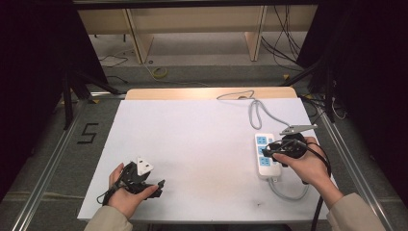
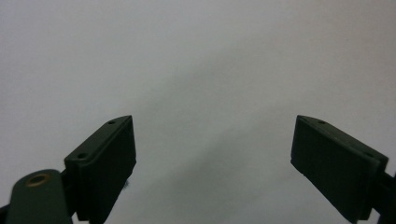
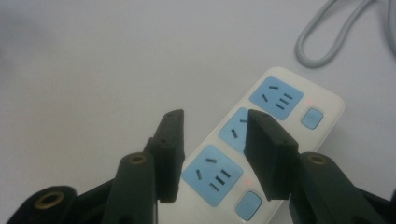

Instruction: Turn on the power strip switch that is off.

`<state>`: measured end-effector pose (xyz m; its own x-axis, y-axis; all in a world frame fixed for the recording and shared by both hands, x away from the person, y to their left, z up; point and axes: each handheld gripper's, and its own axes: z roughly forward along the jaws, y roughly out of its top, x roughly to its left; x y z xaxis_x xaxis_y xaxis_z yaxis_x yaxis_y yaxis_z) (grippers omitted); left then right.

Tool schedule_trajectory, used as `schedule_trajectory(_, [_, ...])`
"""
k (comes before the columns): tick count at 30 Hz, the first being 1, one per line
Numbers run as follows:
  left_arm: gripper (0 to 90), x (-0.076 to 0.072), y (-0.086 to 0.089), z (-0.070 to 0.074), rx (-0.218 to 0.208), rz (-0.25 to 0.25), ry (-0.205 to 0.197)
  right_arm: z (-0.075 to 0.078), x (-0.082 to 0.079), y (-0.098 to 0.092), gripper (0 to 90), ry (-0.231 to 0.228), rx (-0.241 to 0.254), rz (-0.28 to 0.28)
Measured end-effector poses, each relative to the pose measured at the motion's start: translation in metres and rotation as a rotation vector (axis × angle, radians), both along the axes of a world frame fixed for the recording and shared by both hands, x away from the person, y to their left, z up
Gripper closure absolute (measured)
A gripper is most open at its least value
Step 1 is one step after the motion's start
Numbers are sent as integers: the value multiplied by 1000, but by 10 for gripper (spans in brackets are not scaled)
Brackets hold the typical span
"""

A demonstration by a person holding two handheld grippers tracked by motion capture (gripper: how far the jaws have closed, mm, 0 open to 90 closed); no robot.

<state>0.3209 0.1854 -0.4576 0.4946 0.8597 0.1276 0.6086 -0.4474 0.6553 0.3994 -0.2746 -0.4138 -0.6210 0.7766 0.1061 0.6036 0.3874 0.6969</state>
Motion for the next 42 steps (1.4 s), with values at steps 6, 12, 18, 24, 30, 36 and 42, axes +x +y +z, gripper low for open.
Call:
schedule_trajectory(6, [134, 0, 0, 0, -1, 1, -2, -2, -5, 0, 551, -13, -1, 15])
schedule_trajectory(12, [134, 0, 0, 0, -1, 1, -2, -3, -11, -1, 524, -32, 16, 52])
schedule_trajectory(18, [135, 0, 0, 0, -1, 1, -2, -5, -17, -2, 501, -45, 21, 78])
schedule_trajectory(24, [135, 0, 1, 0, -4, 0, 0, -7, -24, -6, 478, -47, 27, 91])
schedule_trajectory(30, [135, 0, 1, 0, -2, 0, -1, -10, -31, -12, 444, -68, 45, 96])
schedule_trajectory(36, [135, 0, 1, -1, -3, -1, 1, -14, -38, -17, 412, -82, 61, 93])
schedule_trajectory(42, [135, 0, 1, -1, -3, 0, 0, -18, -45, -24, 397, -101, 75, 98])
